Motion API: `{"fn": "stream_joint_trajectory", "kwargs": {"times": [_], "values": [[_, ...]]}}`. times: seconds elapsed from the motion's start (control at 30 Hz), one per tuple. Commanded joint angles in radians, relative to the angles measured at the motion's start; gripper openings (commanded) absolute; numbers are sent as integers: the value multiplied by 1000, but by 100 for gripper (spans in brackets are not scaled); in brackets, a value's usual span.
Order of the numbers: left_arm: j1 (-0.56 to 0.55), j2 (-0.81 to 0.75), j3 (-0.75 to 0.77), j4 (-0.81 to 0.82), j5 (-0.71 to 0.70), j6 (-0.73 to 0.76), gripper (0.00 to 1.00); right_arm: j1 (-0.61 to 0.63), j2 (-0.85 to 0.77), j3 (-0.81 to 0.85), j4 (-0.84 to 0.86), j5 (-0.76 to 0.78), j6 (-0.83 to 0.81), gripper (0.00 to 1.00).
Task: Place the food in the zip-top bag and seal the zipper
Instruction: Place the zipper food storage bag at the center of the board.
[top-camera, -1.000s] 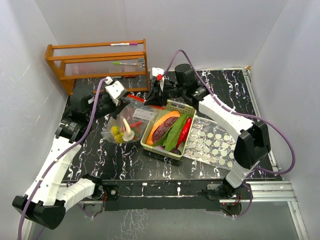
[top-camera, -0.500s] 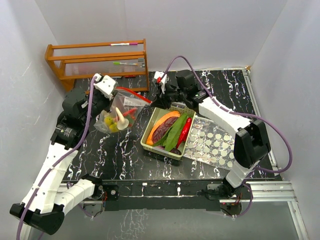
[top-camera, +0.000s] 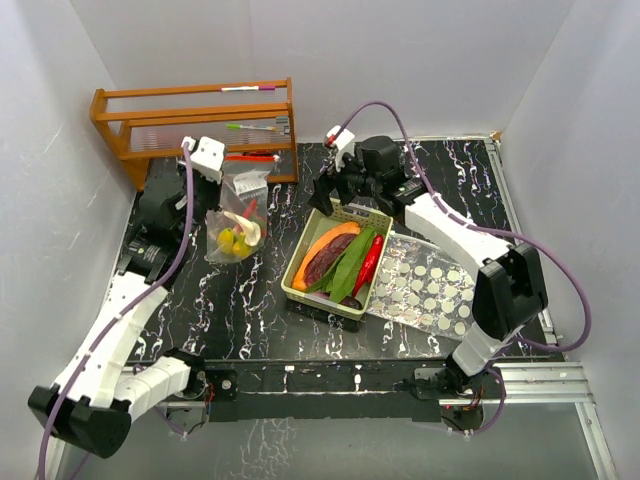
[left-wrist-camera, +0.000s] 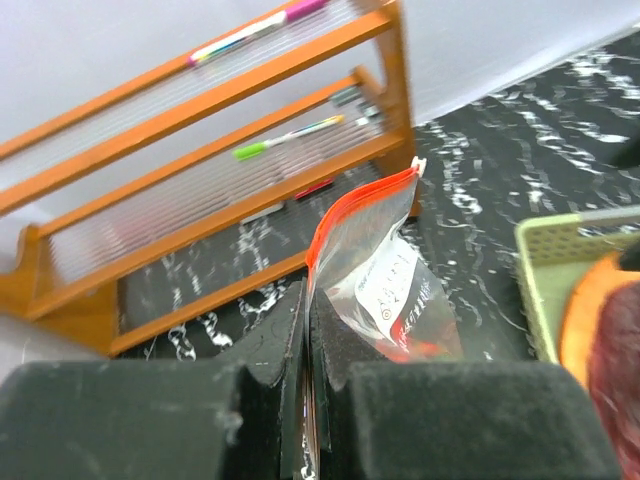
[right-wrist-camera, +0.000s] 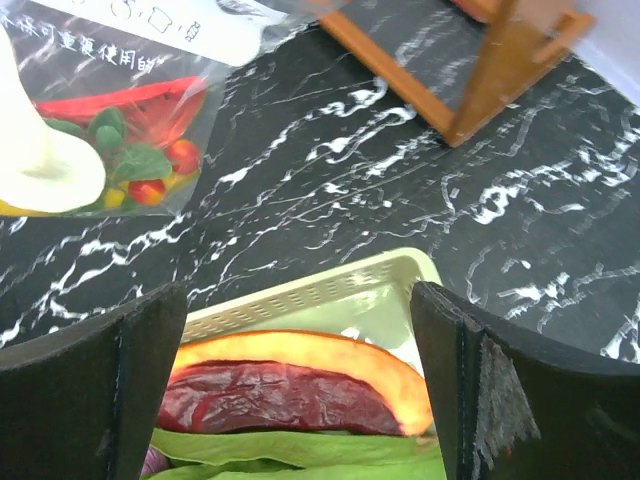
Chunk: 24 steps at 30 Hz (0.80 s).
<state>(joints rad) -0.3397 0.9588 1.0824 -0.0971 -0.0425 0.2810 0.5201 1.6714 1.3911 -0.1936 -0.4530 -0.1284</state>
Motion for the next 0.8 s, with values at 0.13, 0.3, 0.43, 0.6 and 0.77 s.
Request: {"fn": "stream_joint_trajectory", "kwargs": {"times": [0.13, 0.3, 0.43, 0.6, 0.77], "values": [[10, 126, 28, 120, -377, -125, 0, -23, -115, 25, -111, 418, 319, 98], [25, 151, 0, 128, -513, -184, 7, -102, -61, -1, -346, 602, 550, 98], [41, 162, -24, 65, -451, -248, 52, -172, -25, -60, -450, 652, 666, 98], [45, 144, -40, 52, -363, -255, 97, -210, -39, -91, -503, 805, 737, 98], [47, 136, -24, 61, -293, -254, 97, -297, -71, -140, -564, 839, 834, 98]]}}
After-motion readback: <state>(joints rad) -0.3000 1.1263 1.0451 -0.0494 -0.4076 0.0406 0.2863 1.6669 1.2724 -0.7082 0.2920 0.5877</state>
